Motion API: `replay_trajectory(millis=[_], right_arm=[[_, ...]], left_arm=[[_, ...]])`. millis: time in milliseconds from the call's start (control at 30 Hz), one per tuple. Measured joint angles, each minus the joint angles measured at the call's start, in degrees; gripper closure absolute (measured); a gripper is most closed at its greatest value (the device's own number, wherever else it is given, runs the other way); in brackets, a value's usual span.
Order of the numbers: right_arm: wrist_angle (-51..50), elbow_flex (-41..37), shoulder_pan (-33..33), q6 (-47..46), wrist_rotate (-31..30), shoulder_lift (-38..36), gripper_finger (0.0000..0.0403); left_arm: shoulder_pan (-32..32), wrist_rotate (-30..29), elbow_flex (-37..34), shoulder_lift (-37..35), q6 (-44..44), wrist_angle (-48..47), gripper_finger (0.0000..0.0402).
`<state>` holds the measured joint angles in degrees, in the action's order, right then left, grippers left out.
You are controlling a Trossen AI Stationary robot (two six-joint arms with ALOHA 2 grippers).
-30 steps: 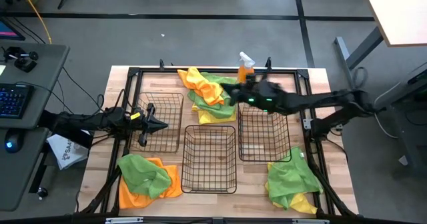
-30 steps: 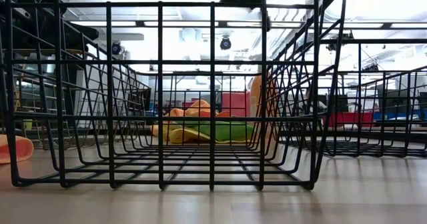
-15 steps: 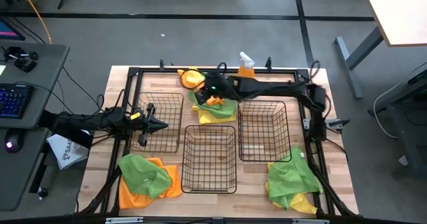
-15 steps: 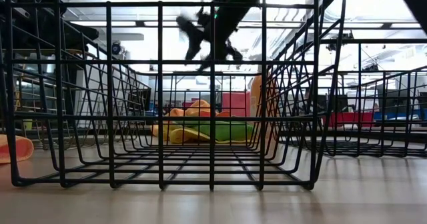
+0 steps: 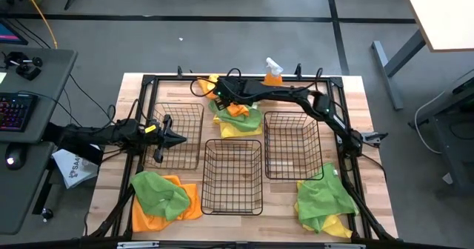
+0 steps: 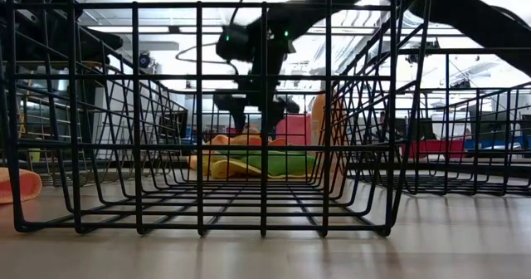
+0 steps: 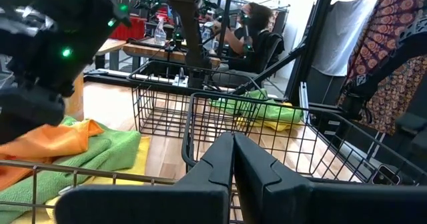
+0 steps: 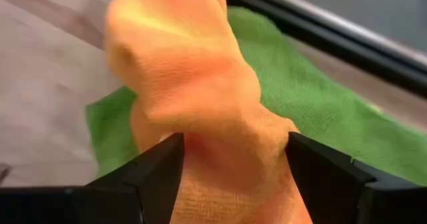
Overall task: Sort microfiber towel by color & place in baskets
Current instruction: Put the top orange towel into the right wire basket
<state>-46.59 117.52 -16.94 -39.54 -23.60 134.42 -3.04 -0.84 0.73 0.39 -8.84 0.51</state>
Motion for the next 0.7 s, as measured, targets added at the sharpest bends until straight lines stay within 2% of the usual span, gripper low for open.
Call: replay_trajectory(millis=[133,200,267,367,400,533,700], right_arm=[[-0.24,0.06,-0.64,-0.09,3.19,1.32,0.0145],[-0.50,0.06,-0.63,1.65,2.95,1.45,0.0163],[-0.65,0.06,-0.21,2.99,1.88,1.31,0.0210],[-2.19,0.07,0.97,4.04,1.31,-0.24,0.0343],[-2.73,0.30,1.41,4.63,1.67,-1.25,0.0372],[-3.93,2.59,3.27,5.86,1.41,-7.48,0.0385],[-3.82,4.76,5.36,13.64,-1.58,-18.40,0.0396]], left_arm=[[0.01,0.00,0.00,0.00,0.00,-0.01,0.0401],[0.01,0.02,0.00,0.02,0.00,-0.02,0.0401],[0.01,0.00,0.00,0.00,0.00,0.00,0.0401],[0.01,0.00,0.00,0.00,0.00,-0.01,0.0401],[0.00,0.01,0.00,0.01,0.00,-0.01,0.0401],[-0.01,0.00,0.00,0.00,0.00,-0.02,0.0401],[-0.01,-0.02,0.00,0.02,0.00,-0.01,0.0401]])
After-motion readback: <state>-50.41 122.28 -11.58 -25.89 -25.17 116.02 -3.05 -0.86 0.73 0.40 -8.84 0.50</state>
